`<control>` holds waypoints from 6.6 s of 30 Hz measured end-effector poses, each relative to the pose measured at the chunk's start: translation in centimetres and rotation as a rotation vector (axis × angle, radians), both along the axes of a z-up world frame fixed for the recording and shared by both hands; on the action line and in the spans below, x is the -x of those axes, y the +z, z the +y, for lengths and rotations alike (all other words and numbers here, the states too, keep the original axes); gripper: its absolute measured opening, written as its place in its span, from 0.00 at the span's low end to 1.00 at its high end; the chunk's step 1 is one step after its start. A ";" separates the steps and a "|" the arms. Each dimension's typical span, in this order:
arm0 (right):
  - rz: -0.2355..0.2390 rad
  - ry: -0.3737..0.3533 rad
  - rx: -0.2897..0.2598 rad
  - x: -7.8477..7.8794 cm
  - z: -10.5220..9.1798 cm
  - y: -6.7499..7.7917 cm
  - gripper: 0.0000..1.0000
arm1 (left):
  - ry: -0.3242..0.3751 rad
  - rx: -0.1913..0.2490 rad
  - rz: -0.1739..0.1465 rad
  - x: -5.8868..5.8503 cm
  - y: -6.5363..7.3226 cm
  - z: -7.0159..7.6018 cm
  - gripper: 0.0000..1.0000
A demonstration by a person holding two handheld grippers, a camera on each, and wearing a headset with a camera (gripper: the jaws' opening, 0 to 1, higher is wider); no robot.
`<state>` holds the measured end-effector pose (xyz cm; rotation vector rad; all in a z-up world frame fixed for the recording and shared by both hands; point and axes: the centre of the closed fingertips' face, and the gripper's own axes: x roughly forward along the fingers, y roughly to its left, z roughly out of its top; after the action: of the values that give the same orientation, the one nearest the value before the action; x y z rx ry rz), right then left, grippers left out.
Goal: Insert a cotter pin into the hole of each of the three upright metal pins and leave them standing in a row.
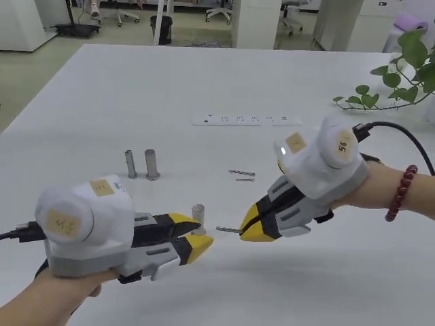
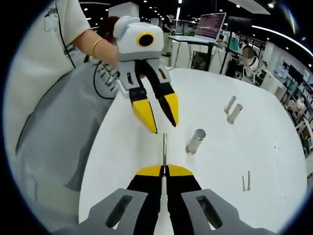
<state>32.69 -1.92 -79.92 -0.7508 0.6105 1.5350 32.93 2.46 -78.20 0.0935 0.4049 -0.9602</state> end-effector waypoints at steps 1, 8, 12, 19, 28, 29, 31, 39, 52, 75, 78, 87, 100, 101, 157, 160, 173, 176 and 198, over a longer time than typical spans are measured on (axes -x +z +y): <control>-0.004 -0.001 0.001 -0.1 0.0 0.0 0.03 | 0.011 -0.003 -0.001 -0.2 -0.1 0.2 0.16; -0.028 0.001 0.041 -1.2 -0.2 -0.6 0.03 | 0.118 -0.025 -0.003 -1.8 -1.2 1.7 0.23; -0.044 -0.005 0.060 -1.8 -0.3 -0.8 0.03 | 0.151 -0.031 0.002 -2.4 -1.9 2.1 0.24; -0.060 -0.002 0.085 -3.0 -0.4 -1.4 0.03 | 0.191 -0.074 0.002 -3.3 -3.1 2.1 0.26; -0.070 -0.006 0.093 -4.2 -0.3 -2.0 0.03 | 0.202 -0.083 -0.005 -4.7 -3.7 1.6 0.25; -0.071 -0.007 0.092 -4.3 -0.3 -2.0 0.03 | 0.203 -0.083 -0.004 -4.8 -3.9 1.5 0.25; -0.073 -0.009 0.094 -4.5 -0.3 -2.2 0.03 | 0.202 -0.086 -0.001 -5.0 -4.0 1.5 0.24; -0.085 -0.006 0.098 -5.4 0.0 -2.5 0.03 | 0.190 -0.087 0.005 -5.4 -4.6 1.1 0.20; -0.089 0.013 0.101 -6.0 0.8 -3.1 0.03 | 0.178 -0.101 0.001 -6.0 -5.1 0.8 0.15; -0.122 0.061 0.097 -6.1 1.8 -2.8 0.03 | 0.130 -0.099 -0.008 -6.1 -5.2 0.4 0.11; -0.124 0.065 0.096 -6.1 1.8 -2.8 0.03 | 0.126 -0.094 -0.008 -6.1 -5.3 0.5 0.11; -0.129 0.067 0.081 -5.8 2.1 -2.4 0.03 | 0.119 -0.088 -0.011 -6.0 -5.2 0.4 0.11; -0.132 0.071 0.054 -5.4 3.4 -2.0 0.03 | 0.108 -0.092 -0.013 -5.9 -5.4 0.3 0.11; -0.132 0.071 0.054 -5.4 3.5 -2.0 0.03 | 0.108 -0.092 -0.013 -5.9 -5.4 0.3 0.11; -0.131 -0.024 0.000 -5.4 4.5 -1.3 0.05 | 0.129 0.000 0.026 -5.8 -5.4 0.2 0.12; -0.126 -0.031 -0.002 -5.4 4.5 -1.3 0.05 | 0.131 0.002 0.031 -5.8 -5.4 0.1 0.12; -0.075 -0.061 -0.042 -5.1 5.5 -1.5 0.19 | 0.111 -0.060 0.048 -5.8 -5.8 0.1 0.20; -0.074 -0.064 -0.046 -5.2 5.9 -1.6 0.20 | 0.111 -0.073 0.044 -5.6 -5.9 0.4 0.24; 0.001 -0.098 -0.109 -5.4 7.2 -2.3 0.16 | 0.100 -0.067 0.006 -4.4 -4.7 1.4 0.43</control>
<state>38.14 5.27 -82.26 -0.6284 0.5520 1.4662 37.37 3.87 -82.88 0.1306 0.4432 -0.8483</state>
